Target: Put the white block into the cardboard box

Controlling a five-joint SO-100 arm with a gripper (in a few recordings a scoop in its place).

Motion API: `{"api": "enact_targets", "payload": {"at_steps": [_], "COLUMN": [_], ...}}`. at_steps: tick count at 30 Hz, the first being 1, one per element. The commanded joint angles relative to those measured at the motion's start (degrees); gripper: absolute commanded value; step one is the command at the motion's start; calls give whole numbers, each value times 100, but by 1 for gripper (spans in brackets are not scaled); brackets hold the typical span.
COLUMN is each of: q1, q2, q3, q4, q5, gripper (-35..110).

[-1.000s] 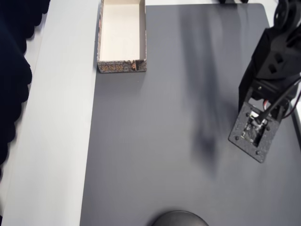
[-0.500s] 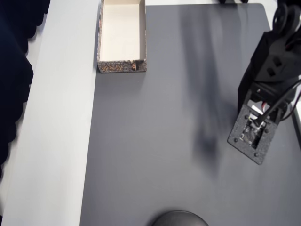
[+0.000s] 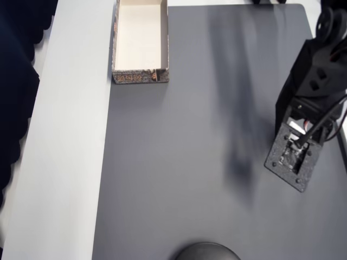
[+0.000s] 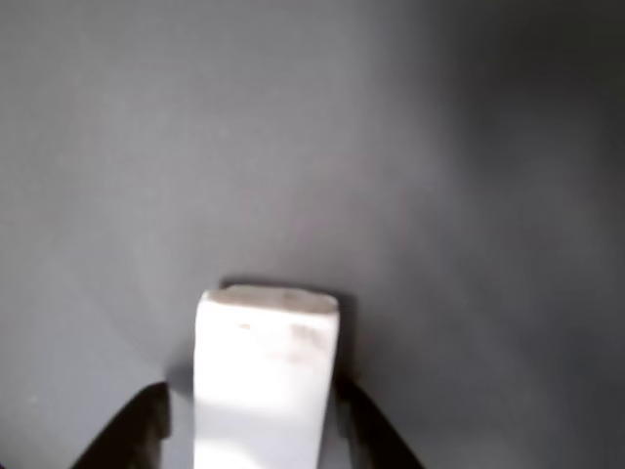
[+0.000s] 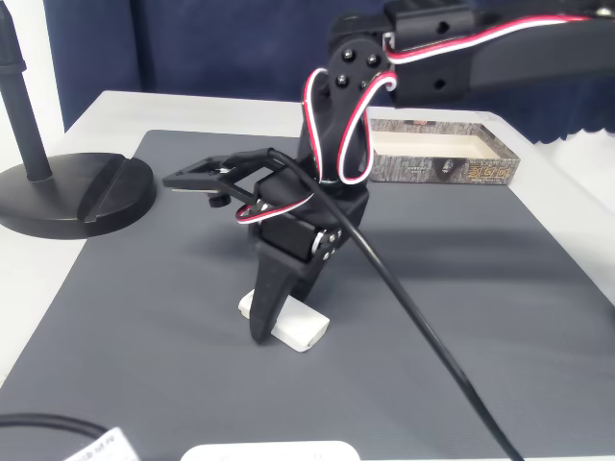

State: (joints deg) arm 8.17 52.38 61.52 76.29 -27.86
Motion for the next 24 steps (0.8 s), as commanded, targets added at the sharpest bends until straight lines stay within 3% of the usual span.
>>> {"api": "enact_targets", "payload": {"at_steps": [1, 24], "q1": [-79, -167], "q2": [26, -149], "q3": [-404, -404], "q4": [-123, -88], "q5": [0, -255], "gripper": [20, 14]}}
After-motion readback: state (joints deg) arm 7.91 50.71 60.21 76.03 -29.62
